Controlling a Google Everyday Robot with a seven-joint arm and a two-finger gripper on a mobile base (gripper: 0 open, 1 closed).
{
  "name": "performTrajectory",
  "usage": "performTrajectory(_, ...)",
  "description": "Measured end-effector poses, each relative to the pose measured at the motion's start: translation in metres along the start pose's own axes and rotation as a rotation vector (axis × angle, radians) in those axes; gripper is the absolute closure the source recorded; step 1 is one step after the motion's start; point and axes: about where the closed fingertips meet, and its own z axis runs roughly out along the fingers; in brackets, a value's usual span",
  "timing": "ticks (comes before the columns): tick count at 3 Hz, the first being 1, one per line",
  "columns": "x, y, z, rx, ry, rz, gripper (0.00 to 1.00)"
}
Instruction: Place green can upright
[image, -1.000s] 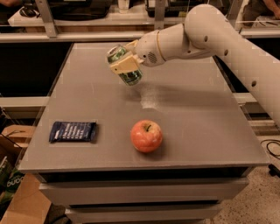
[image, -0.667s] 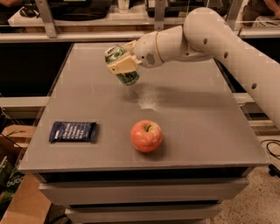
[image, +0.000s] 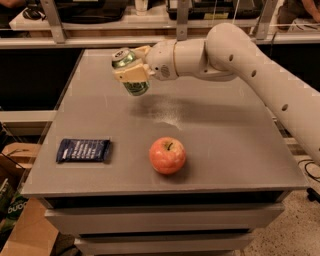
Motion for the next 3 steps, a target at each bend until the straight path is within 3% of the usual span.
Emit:
performTrajectory(1,-0.004,0.004,0.012,-0.009,-0.07,0.001,1.0)
performTrajectory(3,-0.001,0.011,0.026,-0.023,-0.15,0.022,1.0)
